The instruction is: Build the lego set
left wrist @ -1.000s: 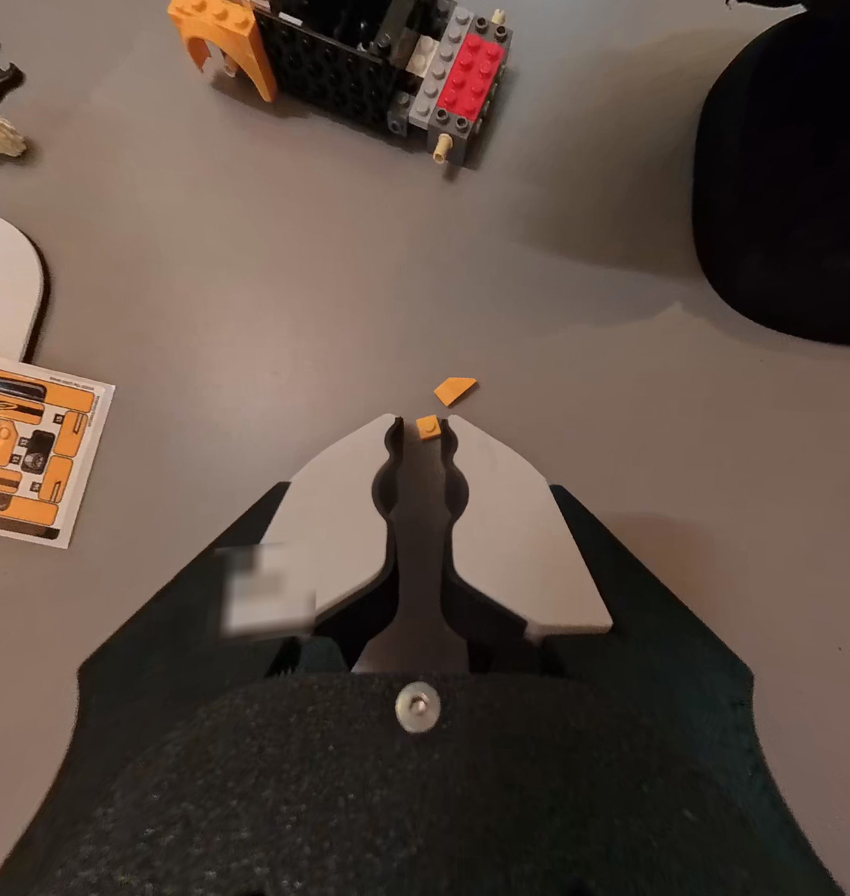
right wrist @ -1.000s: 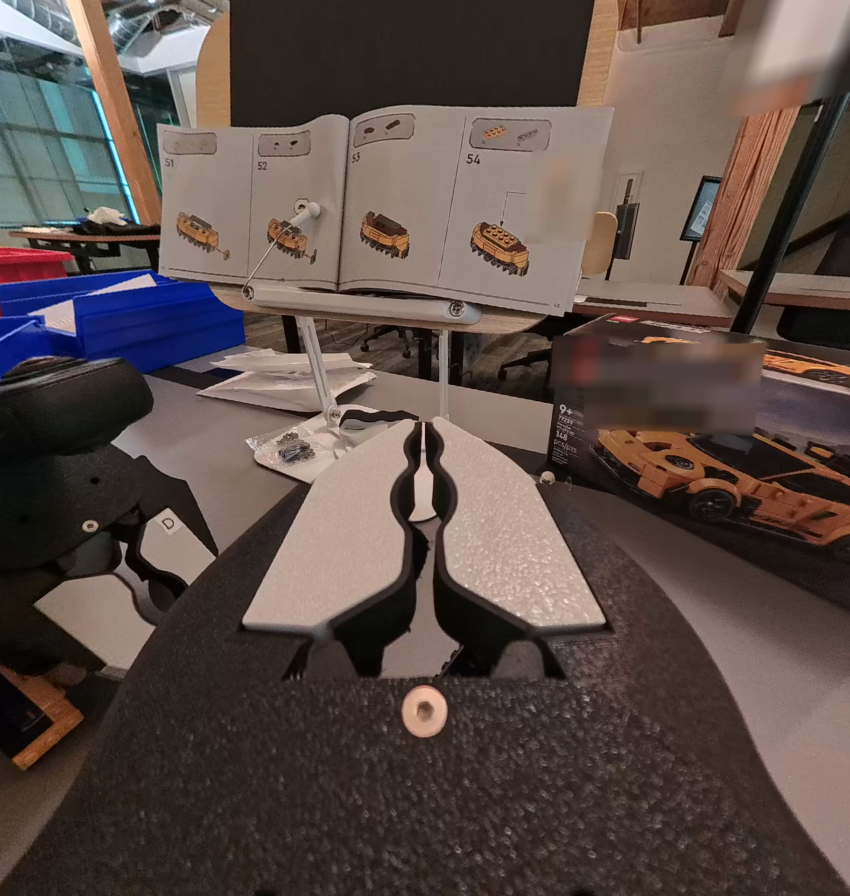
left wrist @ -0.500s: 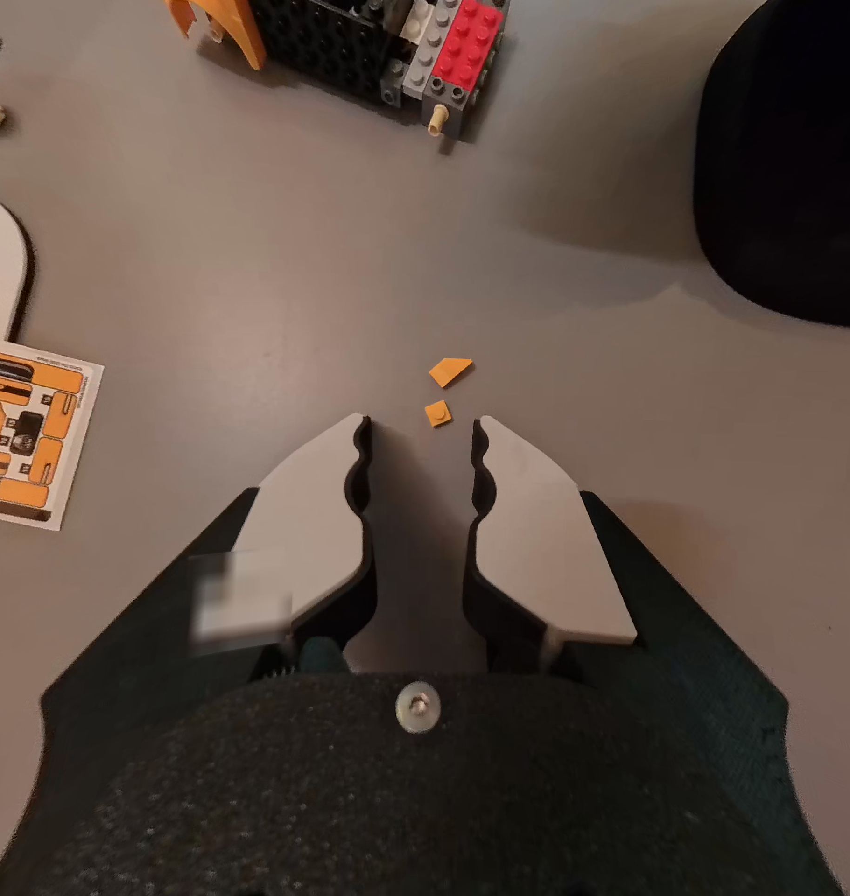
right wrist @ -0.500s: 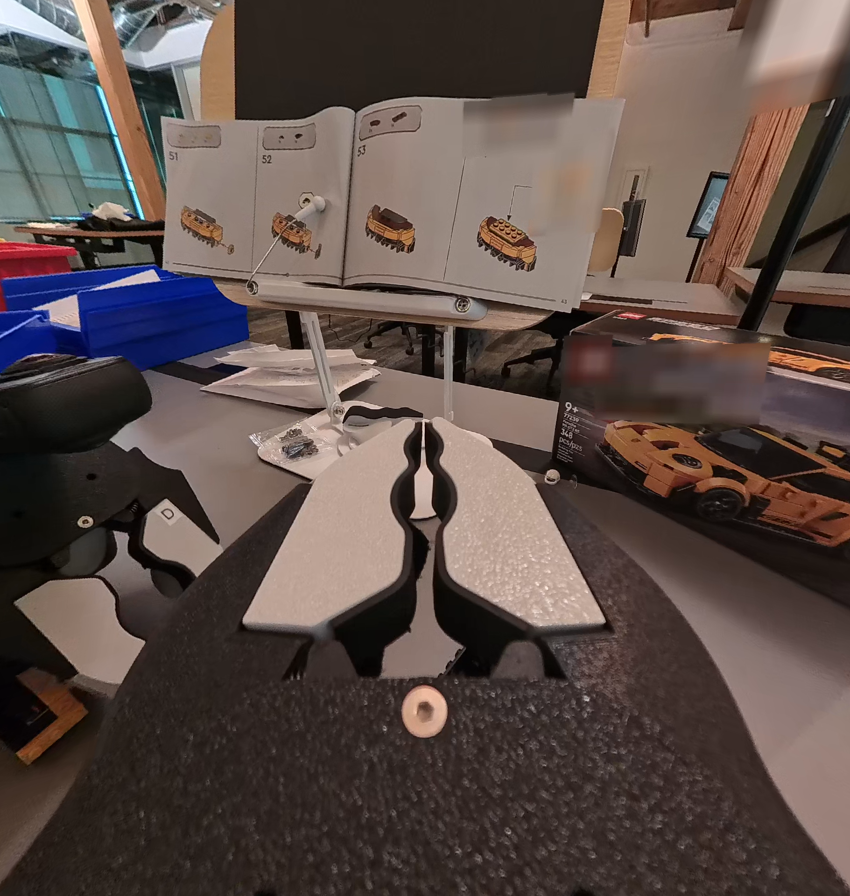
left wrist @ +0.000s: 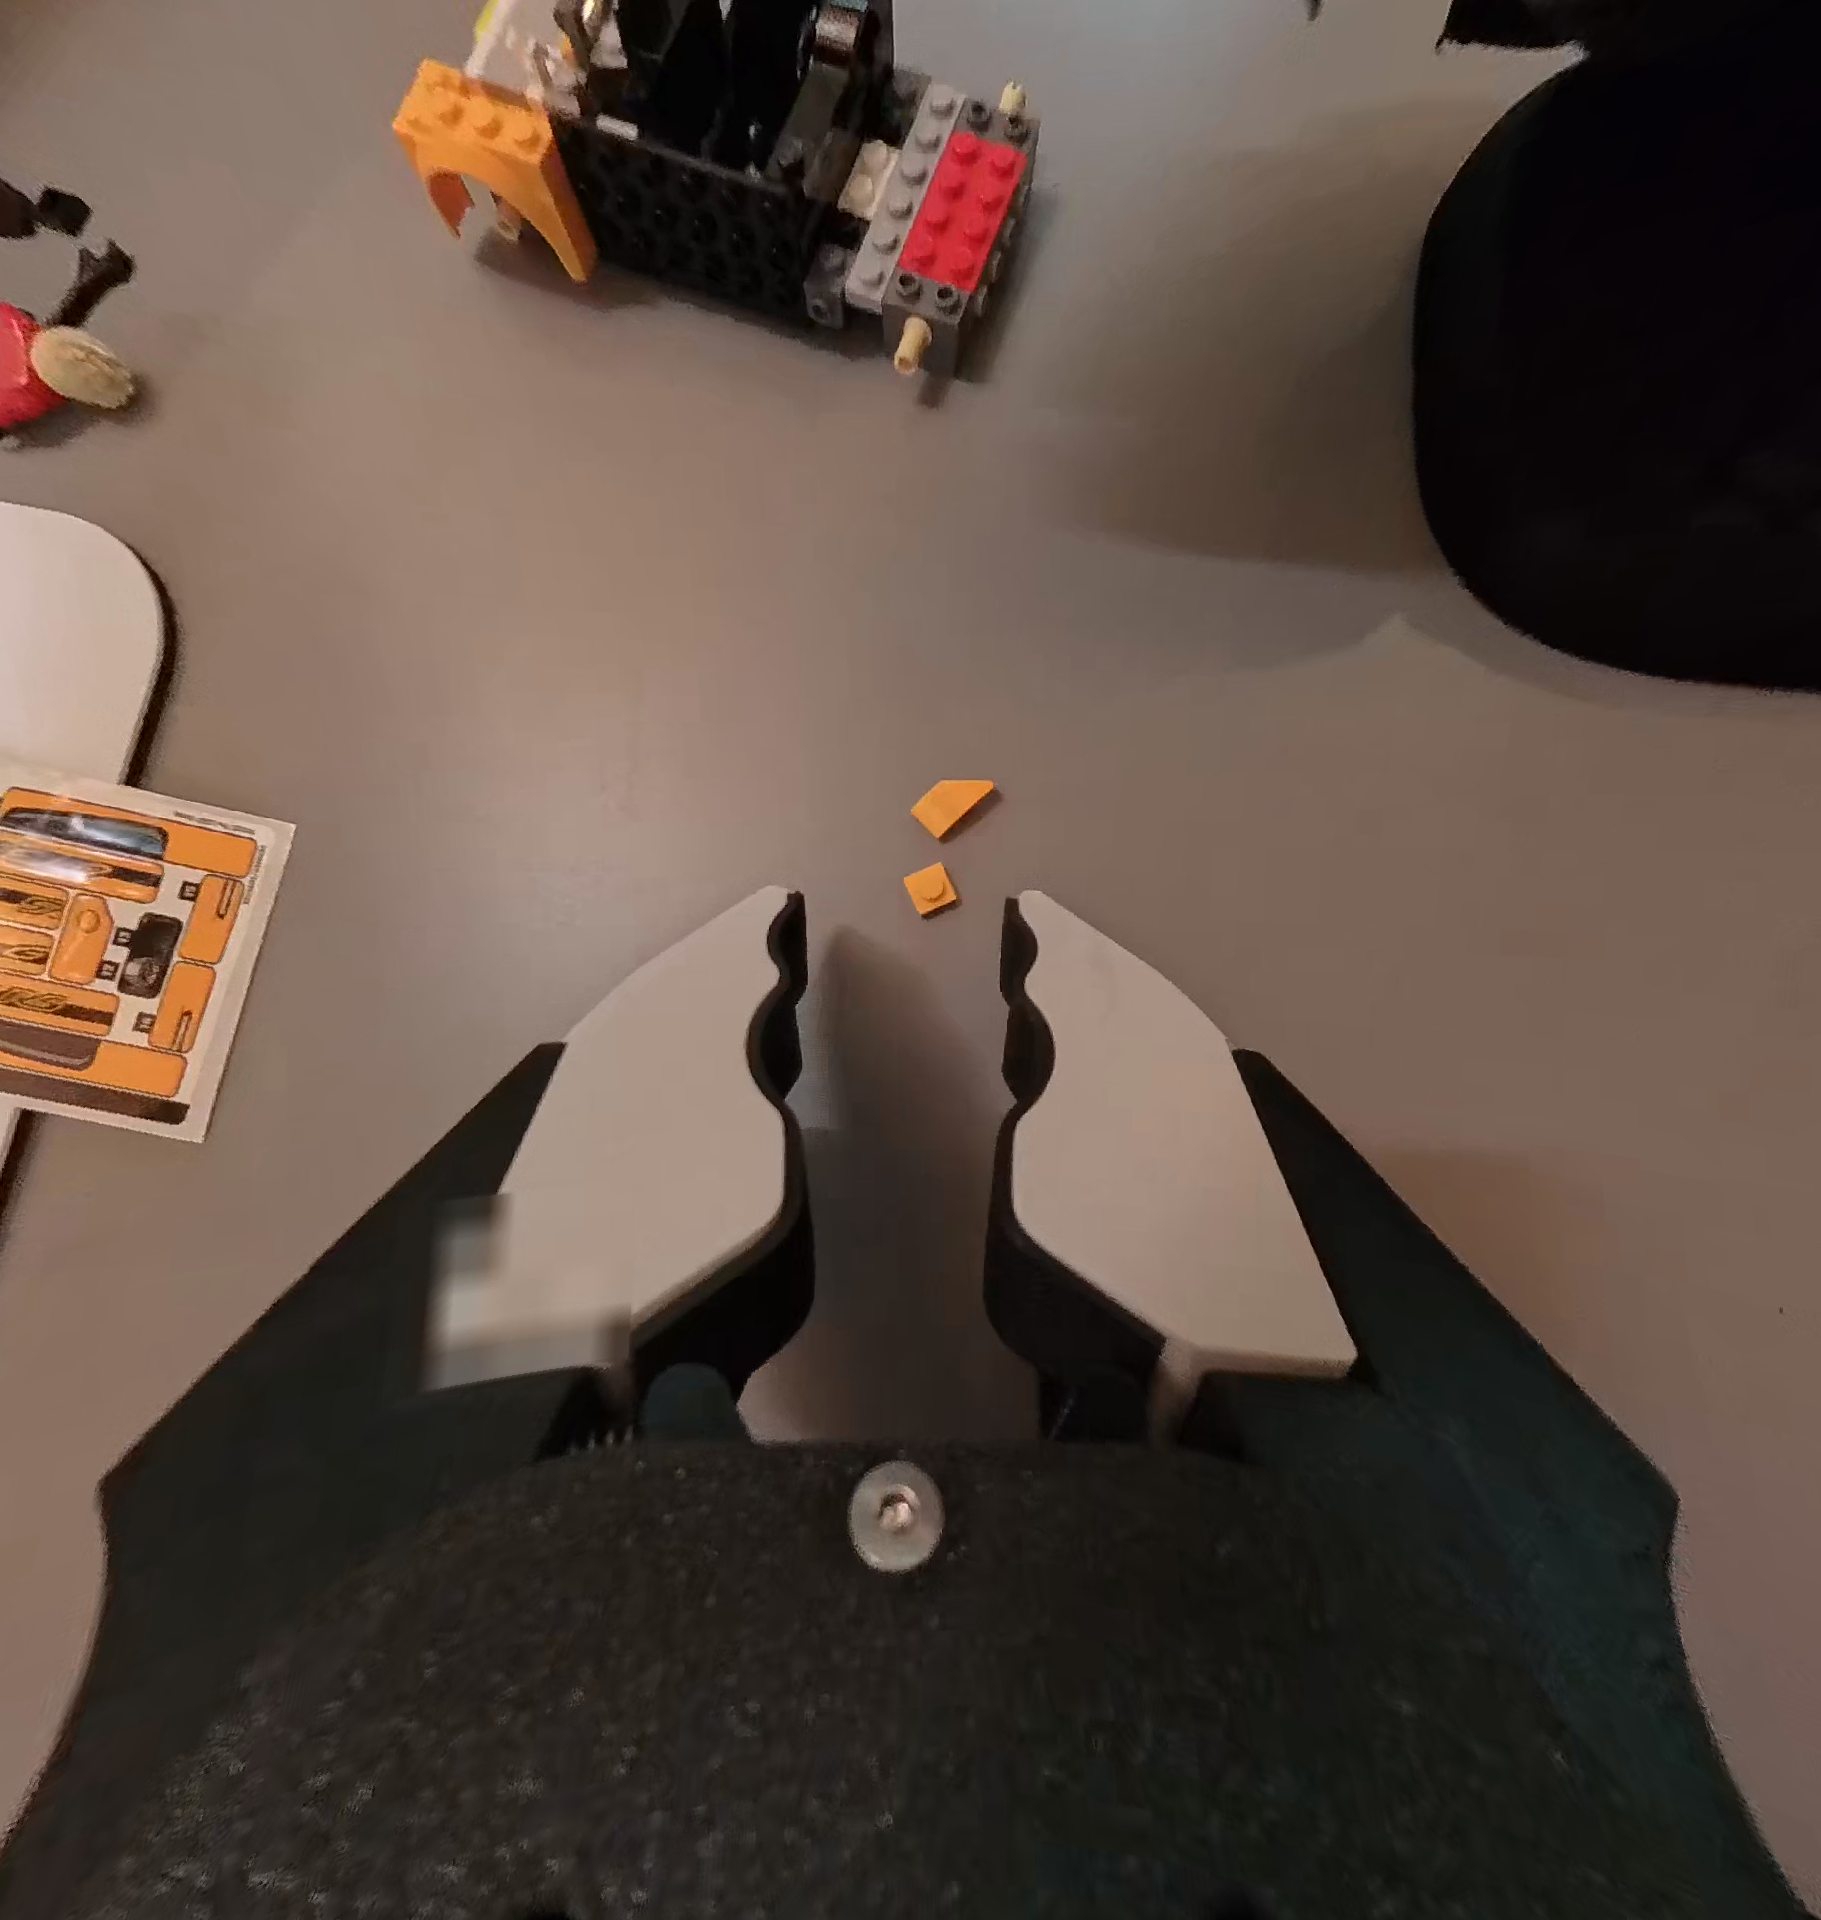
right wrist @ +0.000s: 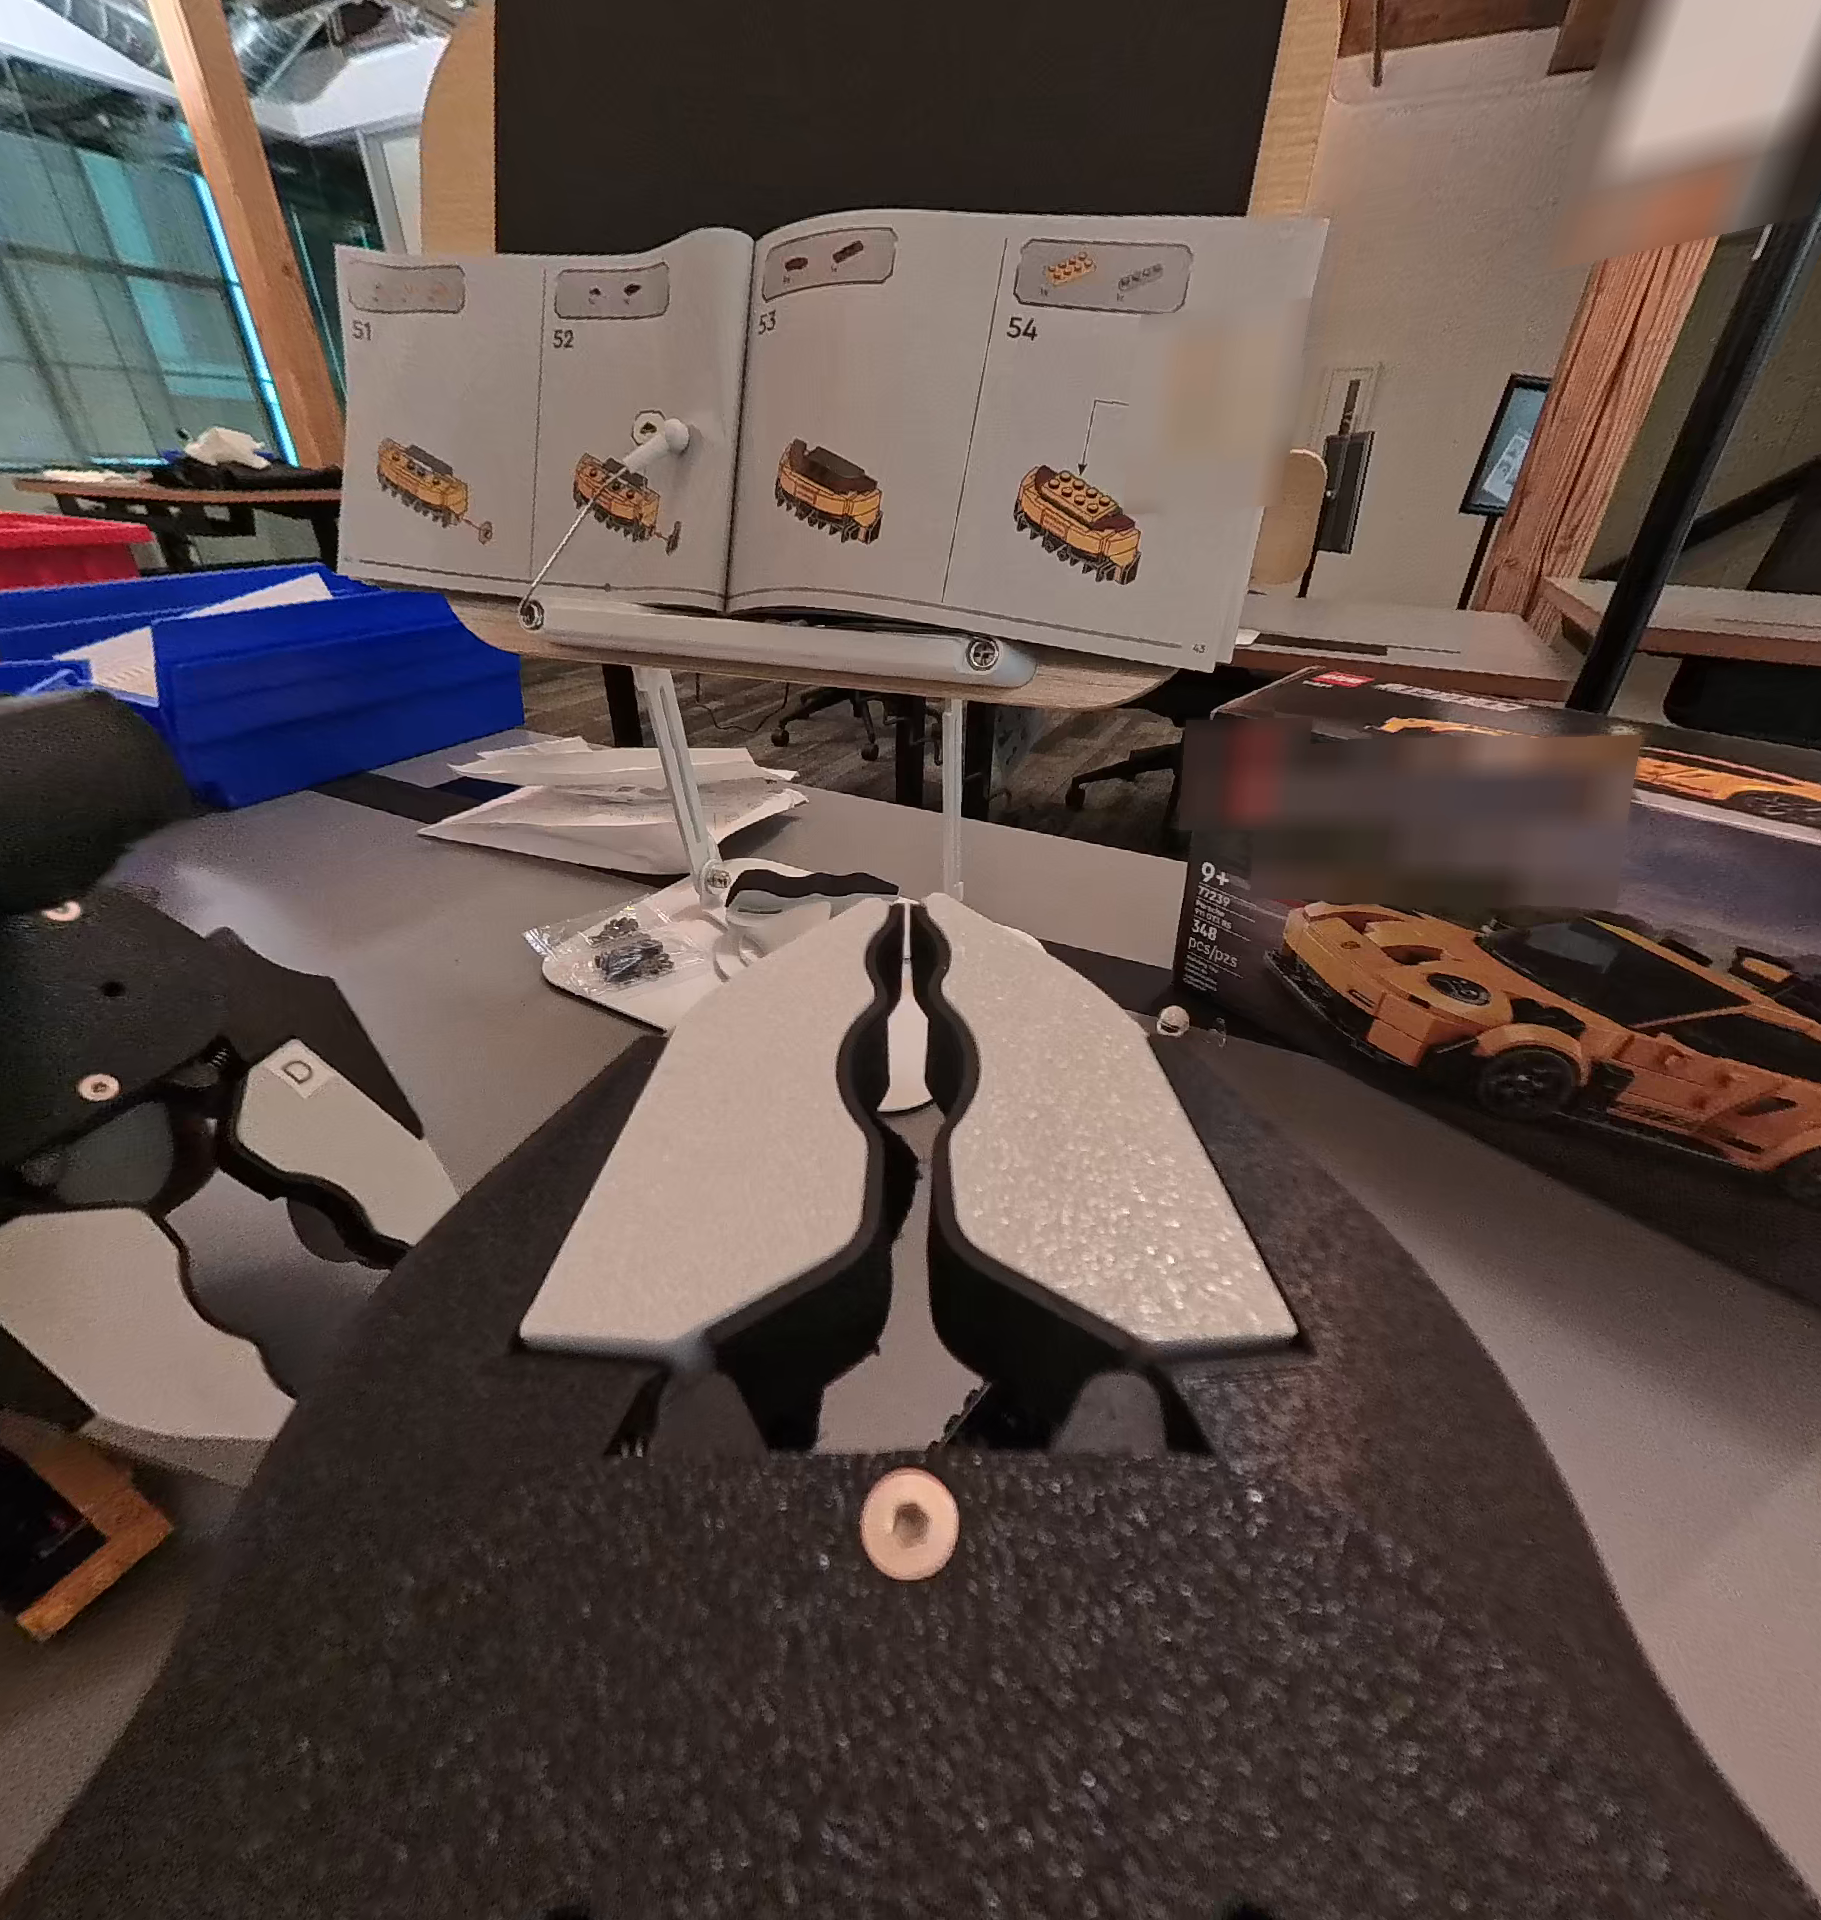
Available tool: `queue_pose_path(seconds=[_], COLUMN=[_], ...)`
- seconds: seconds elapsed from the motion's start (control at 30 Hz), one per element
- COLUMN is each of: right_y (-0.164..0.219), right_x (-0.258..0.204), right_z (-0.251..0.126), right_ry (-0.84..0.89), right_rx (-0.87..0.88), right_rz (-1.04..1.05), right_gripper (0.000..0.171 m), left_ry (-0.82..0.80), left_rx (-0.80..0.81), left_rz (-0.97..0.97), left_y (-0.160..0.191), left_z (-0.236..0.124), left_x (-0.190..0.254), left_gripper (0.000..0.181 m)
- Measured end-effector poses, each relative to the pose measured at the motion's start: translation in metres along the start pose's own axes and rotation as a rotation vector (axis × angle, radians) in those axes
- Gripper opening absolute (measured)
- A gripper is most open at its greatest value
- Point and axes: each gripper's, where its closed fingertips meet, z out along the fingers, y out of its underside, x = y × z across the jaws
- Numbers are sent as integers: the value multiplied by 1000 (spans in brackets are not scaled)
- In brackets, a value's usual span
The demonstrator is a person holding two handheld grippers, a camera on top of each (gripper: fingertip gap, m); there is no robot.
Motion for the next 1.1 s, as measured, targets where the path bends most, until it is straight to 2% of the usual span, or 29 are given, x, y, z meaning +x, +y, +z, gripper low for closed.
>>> queue_pose_path(seconds=[0.17,0.4,0.53,0.77,0.87,0.97,1.03,1.1], right_y=[1,2,2,4,4,4,4,4], right_x=[2,6,7,8,8,8,6,4], right_z=[0,0,-1,0,0,1,1,1], right_ry=[12,40,51,52,53,48,38,32], right_rx=[-3,3,9,5,3,3,4,5], right_rz=[3,-4,-14,-18,-17,-11,3,4], right_gripper=[1,1,0,0,0,0,0,0], left_ry=[-48,-234,-353,-562,-733,-864,-918,-941], left_rx=[158,428,547,678,674,634,499,289], left_rz=[-20,-73,-82,-165,-183,-249,-320,-392], left_y=[-16,-39,-41,-25,-3,40,84,135], left_z=[-13,-57,-86,-147,-204,-278,-321,-356], left_x=[-4,-31,-44,-64,-78,-96,-112,-127], left_gripper=[26,16,0,0,0,0,0,0])
